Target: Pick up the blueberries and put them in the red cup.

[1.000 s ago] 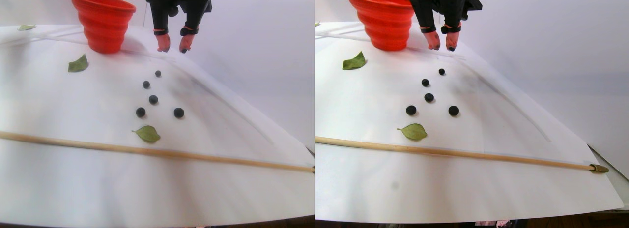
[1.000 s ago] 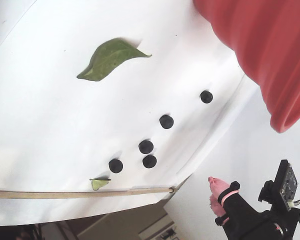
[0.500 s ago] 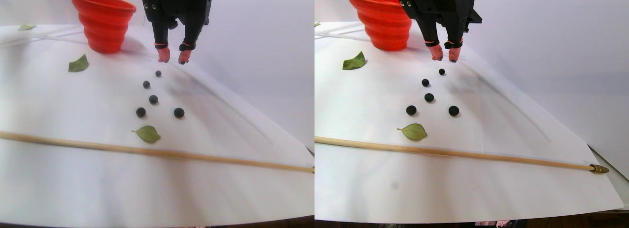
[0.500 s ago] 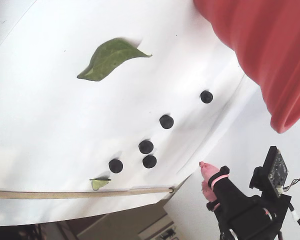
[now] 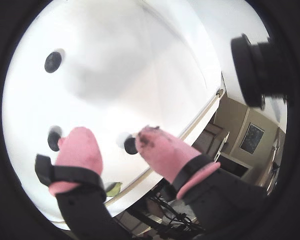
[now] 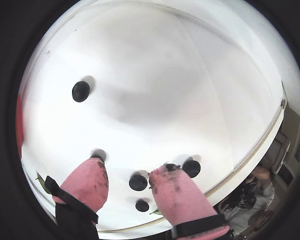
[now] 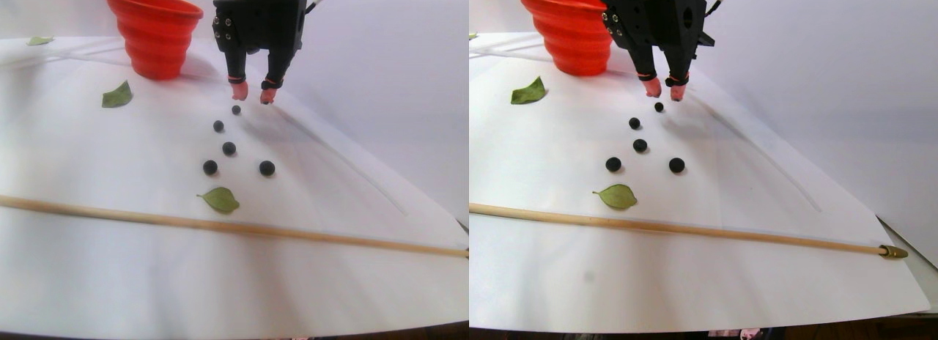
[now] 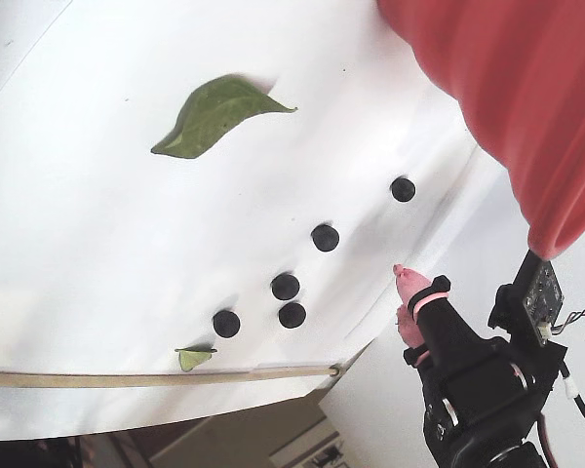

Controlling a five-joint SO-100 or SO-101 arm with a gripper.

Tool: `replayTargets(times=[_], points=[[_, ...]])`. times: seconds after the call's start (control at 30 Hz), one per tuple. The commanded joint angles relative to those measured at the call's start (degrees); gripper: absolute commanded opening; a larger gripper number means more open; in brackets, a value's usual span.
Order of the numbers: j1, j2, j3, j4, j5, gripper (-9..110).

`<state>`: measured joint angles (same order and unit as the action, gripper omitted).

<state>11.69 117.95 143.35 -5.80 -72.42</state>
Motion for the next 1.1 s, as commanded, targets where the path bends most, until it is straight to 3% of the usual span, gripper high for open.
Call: replayTargets(times=[0.0, 1.07], points=[[-0.3, -0.8, -2.8, -2.7, 0.7, 17], [-3.6, -14.9, -13.0, -11.5, 4.5, 19]])
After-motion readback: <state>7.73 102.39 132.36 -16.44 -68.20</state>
